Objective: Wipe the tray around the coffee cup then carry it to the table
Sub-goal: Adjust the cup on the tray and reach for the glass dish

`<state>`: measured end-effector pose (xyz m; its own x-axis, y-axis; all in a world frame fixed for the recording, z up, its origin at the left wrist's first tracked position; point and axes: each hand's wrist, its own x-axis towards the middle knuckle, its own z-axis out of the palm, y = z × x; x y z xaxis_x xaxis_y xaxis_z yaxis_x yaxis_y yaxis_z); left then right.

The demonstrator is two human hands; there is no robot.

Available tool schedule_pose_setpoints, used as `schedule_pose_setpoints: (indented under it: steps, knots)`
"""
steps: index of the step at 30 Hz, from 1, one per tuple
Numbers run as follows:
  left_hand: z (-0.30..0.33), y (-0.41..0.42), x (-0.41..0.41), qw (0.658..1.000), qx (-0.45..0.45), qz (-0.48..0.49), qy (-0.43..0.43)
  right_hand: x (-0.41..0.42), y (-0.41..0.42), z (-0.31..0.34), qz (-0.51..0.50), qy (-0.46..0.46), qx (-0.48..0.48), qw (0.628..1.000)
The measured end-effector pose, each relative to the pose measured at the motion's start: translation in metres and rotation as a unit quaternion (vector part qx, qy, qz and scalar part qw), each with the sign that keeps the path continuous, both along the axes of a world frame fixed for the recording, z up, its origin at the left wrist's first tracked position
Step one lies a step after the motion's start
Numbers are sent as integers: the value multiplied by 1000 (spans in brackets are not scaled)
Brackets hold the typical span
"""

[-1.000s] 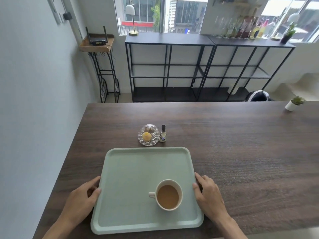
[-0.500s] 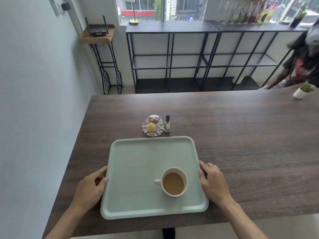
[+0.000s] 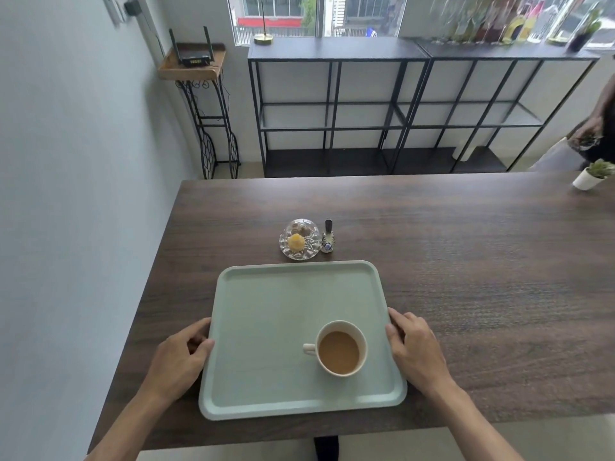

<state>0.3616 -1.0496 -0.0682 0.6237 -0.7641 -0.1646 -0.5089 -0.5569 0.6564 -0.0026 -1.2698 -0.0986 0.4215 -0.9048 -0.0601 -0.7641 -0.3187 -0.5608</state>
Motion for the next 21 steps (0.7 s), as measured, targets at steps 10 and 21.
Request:
schedule_pose_setpoints:
  steps: [10,21]
  knots:
    - [20,-38,-66,973,-46,-225,-17,-18,49,38,168,51,61,983]
    - [1,-67,-88,958,-52,-282,20,6,61,35,116,-26,46,992]
